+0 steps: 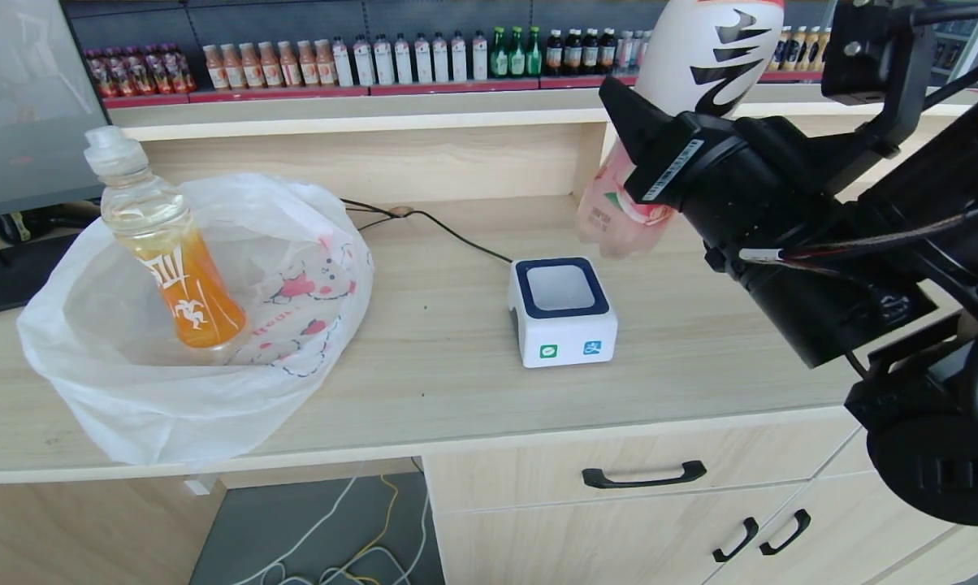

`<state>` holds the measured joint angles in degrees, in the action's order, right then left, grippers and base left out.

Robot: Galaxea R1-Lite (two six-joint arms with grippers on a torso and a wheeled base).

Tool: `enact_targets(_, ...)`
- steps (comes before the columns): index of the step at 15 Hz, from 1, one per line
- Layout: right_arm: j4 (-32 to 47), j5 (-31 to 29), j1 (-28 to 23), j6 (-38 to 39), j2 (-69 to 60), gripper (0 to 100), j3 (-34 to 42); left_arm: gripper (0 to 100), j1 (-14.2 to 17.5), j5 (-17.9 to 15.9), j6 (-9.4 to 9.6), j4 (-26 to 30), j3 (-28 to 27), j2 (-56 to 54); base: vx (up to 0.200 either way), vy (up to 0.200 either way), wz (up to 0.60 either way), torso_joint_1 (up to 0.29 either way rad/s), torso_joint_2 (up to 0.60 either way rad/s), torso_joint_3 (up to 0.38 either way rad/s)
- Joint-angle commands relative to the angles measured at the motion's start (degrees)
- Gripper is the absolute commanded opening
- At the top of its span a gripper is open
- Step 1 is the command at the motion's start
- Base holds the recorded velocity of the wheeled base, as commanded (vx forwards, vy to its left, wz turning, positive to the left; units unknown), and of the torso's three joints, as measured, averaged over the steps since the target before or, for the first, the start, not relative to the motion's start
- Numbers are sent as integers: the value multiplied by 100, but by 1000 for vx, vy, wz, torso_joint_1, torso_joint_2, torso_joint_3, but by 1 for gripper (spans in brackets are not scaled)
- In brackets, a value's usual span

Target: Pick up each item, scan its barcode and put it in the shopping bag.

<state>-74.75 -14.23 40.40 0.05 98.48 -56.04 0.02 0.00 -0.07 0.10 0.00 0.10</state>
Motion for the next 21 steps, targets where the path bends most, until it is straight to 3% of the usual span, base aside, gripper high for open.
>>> enact_targets(1, -215, 25, -146, -286, -21, 0, 260, 100, -2, 0, -1, -1, 0, -1, 0, 0, 0, 0, 0, 0)
enact_targets(7, -365, -1, -155, -444, 75, 0, 278, 100, -2, 0, -1, -1, 0, -1, -200, 0, 0, 2, 2, -1)
enact_targets(12, -452, -19, -155, -436, 75, 0, 366, 100, -2, 0, 7, -1, 0, -1, 0, 0, 0, 0, 0, 0)
enact_targets(21, -532, -19, -155, -436, 154, 0, 445, 100, -2, 0, -10, -1, 0, -1, 0, 200, 0, 7, 2, 2)
